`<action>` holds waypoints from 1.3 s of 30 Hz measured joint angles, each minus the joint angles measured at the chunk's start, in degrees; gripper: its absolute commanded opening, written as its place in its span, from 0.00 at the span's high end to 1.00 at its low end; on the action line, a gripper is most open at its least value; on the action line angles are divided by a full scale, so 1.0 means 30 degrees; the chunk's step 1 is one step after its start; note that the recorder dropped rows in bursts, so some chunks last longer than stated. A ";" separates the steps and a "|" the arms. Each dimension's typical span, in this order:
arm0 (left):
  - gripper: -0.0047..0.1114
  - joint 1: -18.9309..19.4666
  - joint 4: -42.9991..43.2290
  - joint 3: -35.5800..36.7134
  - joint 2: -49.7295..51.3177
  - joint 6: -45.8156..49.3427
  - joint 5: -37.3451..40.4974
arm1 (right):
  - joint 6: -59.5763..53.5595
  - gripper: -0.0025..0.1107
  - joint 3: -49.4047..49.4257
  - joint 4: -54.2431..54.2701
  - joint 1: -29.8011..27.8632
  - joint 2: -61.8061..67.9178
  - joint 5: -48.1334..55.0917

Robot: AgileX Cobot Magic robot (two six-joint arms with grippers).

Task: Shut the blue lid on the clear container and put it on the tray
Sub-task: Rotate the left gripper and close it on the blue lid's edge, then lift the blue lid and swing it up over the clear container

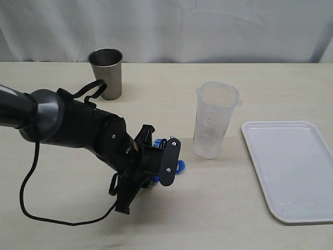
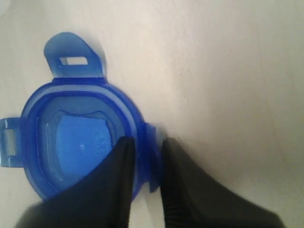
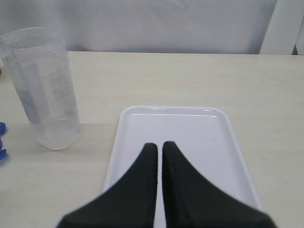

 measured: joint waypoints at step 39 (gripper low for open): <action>0.96 -0.0070 0.0079 0.0229 -0.9037 -0.0076 0.1826 | 0.0000 0.94 0.0000 0.0000 0.0000 0.0000 0.0000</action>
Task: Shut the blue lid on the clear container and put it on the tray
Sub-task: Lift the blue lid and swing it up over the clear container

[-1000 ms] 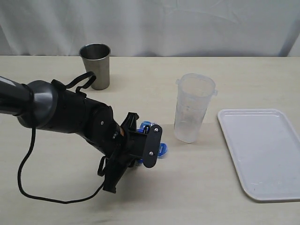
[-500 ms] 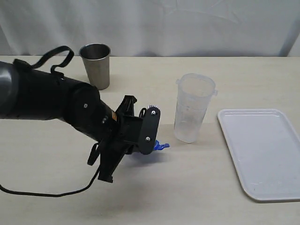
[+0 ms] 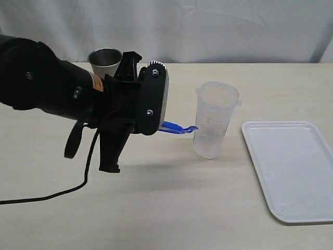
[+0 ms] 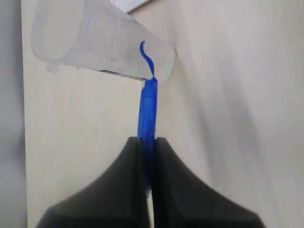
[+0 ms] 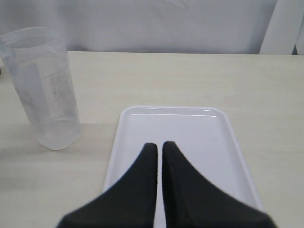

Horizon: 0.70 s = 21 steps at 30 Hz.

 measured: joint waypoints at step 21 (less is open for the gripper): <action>0.96 -0.1559 -1.1988 -0.4854 -0.0227 -0.6586 0.1651 | 0.0000 0.94 0.0000 0.0000 0.0000 0.0000 0.0000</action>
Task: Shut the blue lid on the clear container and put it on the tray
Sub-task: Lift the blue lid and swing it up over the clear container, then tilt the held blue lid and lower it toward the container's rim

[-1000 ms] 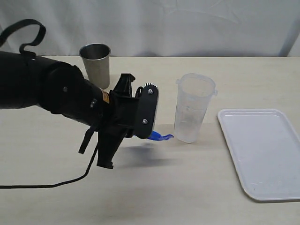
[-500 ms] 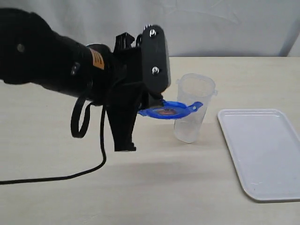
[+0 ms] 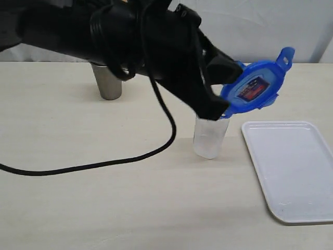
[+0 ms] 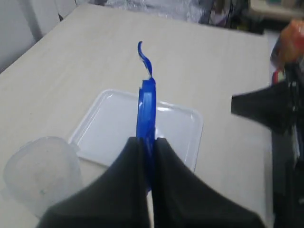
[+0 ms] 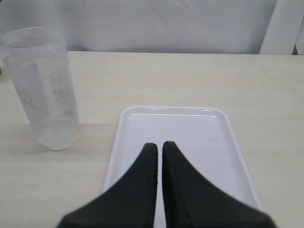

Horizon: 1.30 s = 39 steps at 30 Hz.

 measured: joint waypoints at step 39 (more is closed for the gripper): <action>0.96 0.3286 -0.9489 -0.2122 0.6458 -0.2217 0.1104 | 0.0000 0.94 0.0000 0.0000 0.0000 0.0000 0.0000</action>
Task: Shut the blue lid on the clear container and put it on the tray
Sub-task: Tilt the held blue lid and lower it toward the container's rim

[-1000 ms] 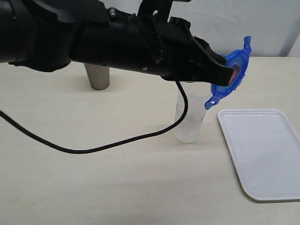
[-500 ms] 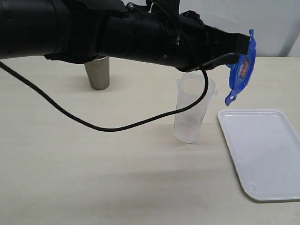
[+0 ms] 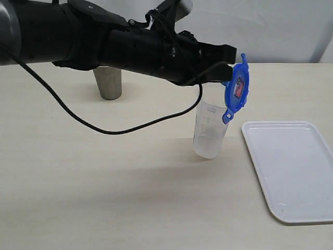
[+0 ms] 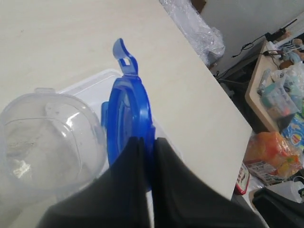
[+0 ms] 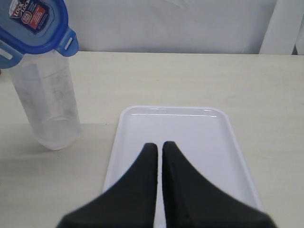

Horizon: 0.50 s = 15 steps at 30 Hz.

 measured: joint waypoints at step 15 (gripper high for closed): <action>0.96 0.0967 -0.0034 -0.0074 0.0170 -0.0251 0.2018 | 0.0000 0.94 0.0000 0.0000 0.0000 0.0000 0.0000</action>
